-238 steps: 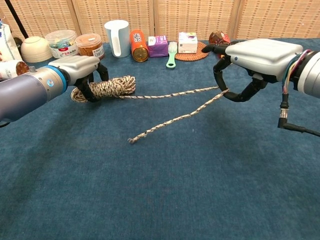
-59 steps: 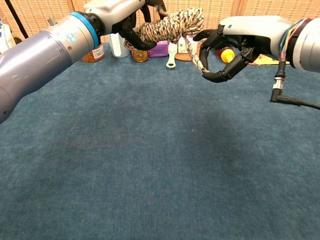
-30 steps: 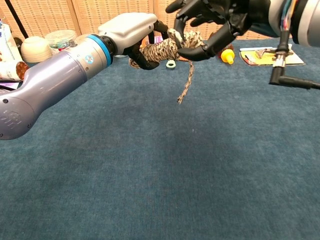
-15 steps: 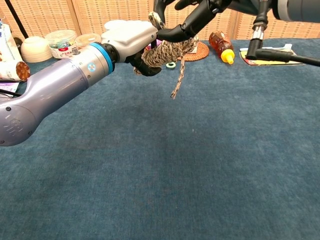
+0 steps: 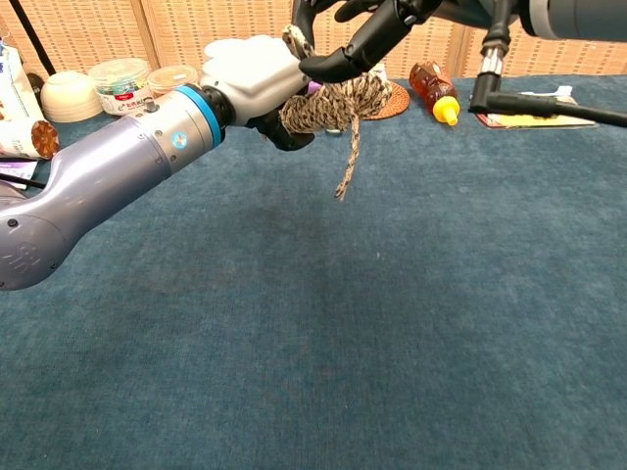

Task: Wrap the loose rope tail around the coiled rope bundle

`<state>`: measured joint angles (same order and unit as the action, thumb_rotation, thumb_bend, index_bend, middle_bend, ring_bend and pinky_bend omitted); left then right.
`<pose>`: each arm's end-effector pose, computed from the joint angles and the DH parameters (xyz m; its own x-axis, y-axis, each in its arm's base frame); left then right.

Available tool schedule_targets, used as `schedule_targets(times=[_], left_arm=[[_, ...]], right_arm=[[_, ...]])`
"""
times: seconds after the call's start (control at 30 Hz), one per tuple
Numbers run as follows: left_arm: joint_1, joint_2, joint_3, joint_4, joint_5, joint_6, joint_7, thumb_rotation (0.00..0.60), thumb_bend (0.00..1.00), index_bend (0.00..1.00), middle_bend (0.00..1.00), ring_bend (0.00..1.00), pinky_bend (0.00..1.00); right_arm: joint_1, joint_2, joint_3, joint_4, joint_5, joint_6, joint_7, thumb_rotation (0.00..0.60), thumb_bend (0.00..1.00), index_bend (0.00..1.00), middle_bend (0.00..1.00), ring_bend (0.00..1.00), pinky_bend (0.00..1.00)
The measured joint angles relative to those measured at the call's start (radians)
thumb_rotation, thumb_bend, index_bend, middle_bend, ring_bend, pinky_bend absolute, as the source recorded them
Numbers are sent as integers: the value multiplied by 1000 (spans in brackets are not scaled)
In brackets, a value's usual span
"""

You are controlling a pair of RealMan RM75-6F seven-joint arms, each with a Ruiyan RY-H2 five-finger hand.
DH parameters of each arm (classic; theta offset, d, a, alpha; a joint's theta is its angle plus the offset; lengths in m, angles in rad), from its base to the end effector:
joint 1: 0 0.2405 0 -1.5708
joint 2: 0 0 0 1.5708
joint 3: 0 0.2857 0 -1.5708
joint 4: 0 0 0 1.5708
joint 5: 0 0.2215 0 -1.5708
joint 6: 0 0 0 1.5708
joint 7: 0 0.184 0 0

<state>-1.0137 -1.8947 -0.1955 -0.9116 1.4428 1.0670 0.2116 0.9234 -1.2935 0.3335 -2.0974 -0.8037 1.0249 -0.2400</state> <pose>-0.0420 0.4494 -0.1031 0.5240 -0.1384 0.8404 0.5988 -0.6418 -0.4791 -0.0020 -0.3586 0.0376 0.0288 -0.4484 0.8933 -0.9026 -0.3956 -0.1695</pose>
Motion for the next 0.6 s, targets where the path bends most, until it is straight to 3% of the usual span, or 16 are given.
schedule_targets(times=[0.27,0.6], left_arm=[[-9,-12,62,57,103,63,65,600,367,510,347,438,577],[-11,2,101,80,161,84,45,600,367,510,347,438,577]], right_arm=[[37,8,32,31,88,-1,-14,600,572,653,0,0,0],[103,34,88,122,261,-24,-21,600,574,653,5,0,0]])
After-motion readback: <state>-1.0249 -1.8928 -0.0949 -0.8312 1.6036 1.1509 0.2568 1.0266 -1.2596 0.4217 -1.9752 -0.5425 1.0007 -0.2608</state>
